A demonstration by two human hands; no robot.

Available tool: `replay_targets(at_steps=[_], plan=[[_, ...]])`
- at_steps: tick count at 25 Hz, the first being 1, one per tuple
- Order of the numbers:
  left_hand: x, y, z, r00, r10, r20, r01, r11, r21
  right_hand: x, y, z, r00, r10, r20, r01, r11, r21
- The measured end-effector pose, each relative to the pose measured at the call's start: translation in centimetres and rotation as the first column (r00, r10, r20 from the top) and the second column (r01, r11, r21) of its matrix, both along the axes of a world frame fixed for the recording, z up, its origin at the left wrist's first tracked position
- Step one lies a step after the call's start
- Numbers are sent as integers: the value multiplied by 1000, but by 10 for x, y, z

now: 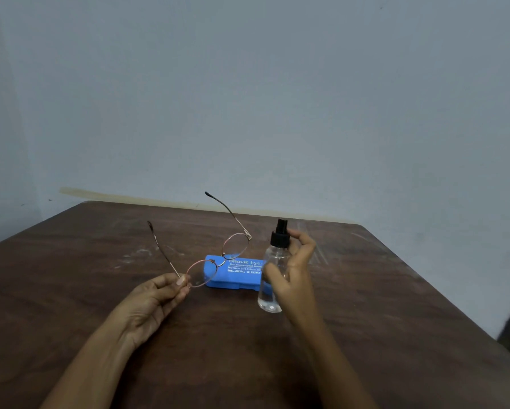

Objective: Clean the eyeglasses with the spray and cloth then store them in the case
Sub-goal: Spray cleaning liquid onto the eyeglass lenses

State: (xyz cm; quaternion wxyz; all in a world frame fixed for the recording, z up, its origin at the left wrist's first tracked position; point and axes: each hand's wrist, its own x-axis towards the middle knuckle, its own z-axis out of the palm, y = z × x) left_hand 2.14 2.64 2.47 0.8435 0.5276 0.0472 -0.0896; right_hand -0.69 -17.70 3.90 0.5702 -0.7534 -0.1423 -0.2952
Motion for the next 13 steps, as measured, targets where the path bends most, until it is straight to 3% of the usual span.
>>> replay_targets(at_steps=[5, 13], plan=[[4, -3, -6, 997, 4, 82, -10, 997, 77, 3, -23, 0, 991, -117, 64, 112, 991, 75], [4, -8, -12, 978, -32, 207, -3, 986, 169, 6, -75, -7, 949, -315, 12, 312, 943, 117]])
